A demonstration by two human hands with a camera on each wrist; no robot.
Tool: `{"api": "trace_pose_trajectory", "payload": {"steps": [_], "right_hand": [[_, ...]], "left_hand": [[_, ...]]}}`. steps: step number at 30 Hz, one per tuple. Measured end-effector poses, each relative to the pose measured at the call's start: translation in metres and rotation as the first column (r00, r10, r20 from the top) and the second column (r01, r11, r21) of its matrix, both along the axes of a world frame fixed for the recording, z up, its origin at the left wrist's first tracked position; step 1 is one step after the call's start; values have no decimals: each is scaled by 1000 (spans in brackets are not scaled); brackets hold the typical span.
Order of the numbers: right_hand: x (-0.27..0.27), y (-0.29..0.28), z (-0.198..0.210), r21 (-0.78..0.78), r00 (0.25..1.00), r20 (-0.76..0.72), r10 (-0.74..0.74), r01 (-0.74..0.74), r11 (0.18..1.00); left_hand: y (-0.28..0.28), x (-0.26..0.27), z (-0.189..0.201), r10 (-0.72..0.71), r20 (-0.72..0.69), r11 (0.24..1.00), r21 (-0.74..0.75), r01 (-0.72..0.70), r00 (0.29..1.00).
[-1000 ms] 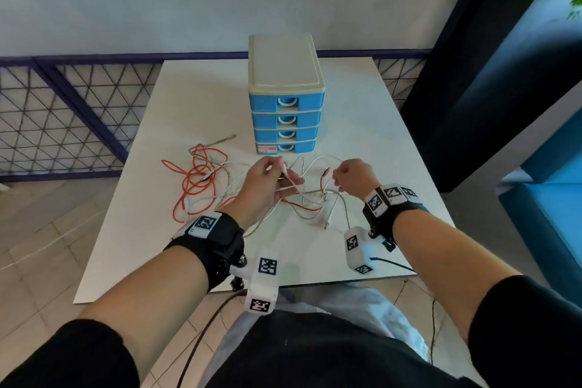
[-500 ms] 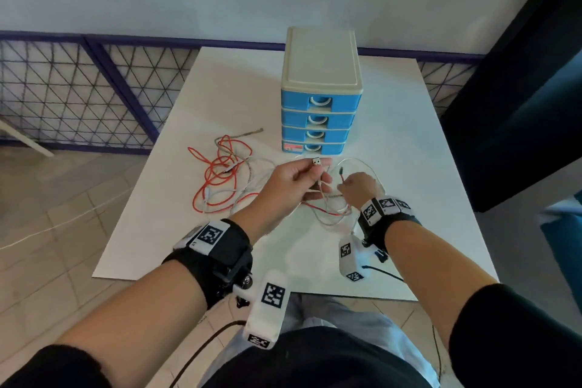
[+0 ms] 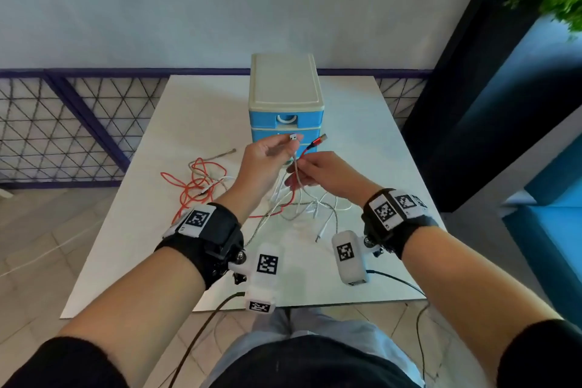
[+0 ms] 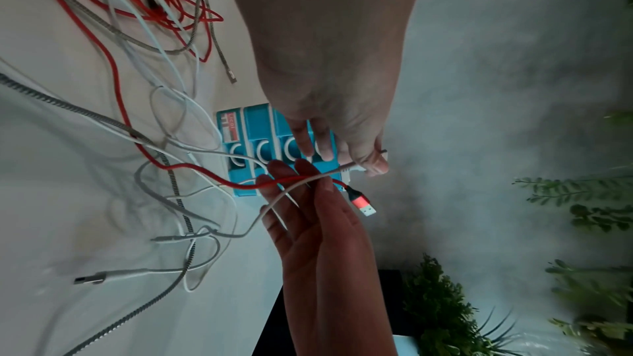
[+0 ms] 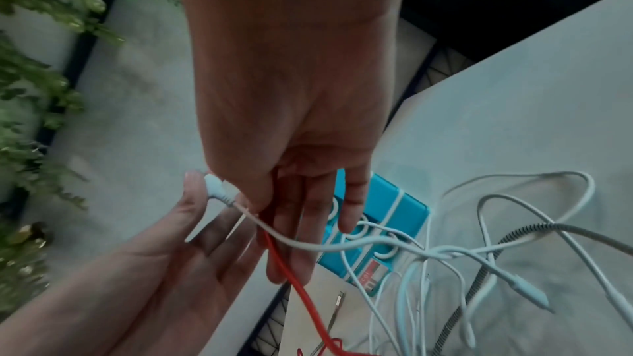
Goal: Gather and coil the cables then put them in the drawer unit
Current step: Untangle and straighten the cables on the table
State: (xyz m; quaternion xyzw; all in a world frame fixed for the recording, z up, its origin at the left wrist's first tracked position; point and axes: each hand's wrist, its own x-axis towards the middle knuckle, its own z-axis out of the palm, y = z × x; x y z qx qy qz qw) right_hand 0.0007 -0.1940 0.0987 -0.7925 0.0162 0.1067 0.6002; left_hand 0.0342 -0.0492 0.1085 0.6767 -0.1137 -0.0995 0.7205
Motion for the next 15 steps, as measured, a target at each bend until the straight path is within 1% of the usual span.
{"api": "trace_pose_trajectory", "payload": {"steps": [3,6,9,11,13,15], "right_hand": [[-2,7,6,-52,997,-5,81,-81,995],[-2,14,4,-119,989,41,144,-138,983],[-3,20,-1,-203,987,78,142,-123,971],[-3,20,-9,-304,983,76,165,-134,943],[-6,13,-23,-437,981,59,183,-139,889],[-12,1,-38,-483,987,66,146,-96,871]], "left_hand": [[0,2,6,-13,47,1000,21,12,999],[1,2,10,-66,35,998,11,65,997],[0,1,13,-76,67,997,17,75,995],[0,3,17,-33,93,999,6,33,995],[0,9,23,33,97,999,-23,-31,995],[3,13,29,73,100,997,-22,-71,992]]}}
